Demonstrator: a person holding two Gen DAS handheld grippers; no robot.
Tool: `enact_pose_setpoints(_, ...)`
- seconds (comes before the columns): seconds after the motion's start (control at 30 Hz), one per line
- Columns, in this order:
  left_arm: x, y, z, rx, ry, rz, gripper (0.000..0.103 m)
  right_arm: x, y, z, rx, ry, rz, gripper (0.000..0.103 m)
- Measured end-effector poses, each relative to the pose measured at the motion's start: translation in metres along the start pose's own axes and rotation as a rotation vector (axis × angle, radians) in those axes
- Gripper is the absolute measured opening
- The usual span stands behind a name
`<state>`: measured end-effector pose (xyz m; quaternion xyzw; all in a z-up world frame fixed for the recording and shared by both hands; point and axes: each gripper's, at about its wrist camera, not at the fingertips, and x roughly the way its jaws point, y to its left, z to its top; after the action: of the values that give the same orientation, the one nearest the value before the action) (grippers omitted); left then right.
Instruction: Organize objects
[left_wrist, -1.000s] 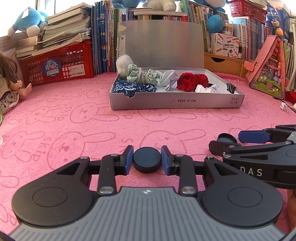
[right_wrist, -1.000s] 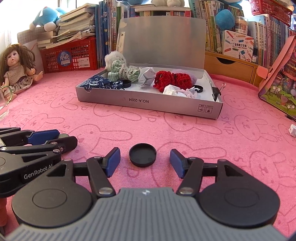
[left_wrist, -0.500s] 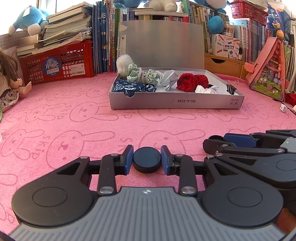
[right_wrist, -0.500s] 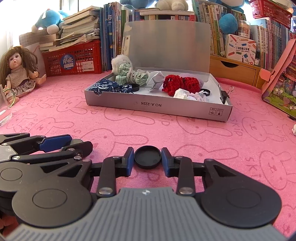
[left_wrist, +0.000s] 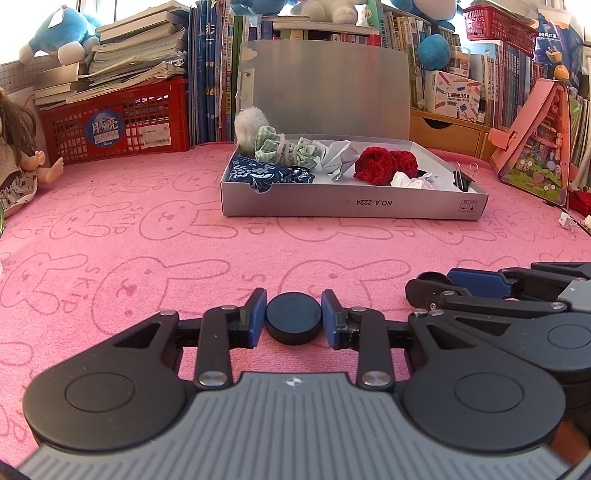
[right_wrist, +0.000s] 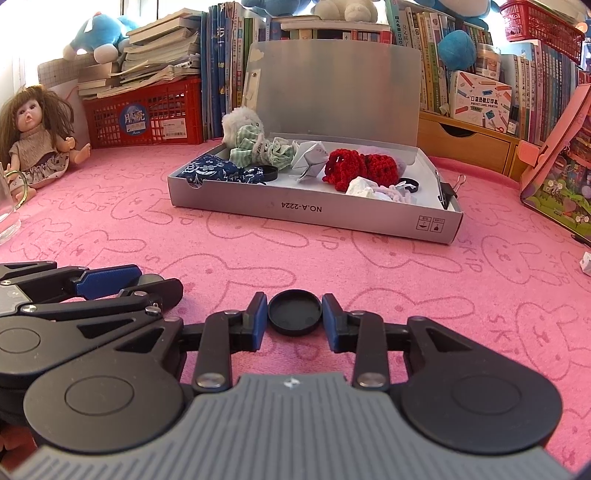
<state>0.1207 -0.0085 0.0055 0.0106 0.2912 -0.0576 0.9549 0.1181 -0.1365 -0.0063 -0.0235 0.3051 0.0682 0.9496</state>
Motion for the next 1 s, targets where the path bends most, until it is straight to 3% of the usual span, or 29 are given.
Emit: enact_pose_setpoints(1.0,-0.004,-0.005,0.032,-0.024,-0.038,-0.037,0.037,-0.013,-0.016,0.024,0.065,-0.045,0.025,0.038)
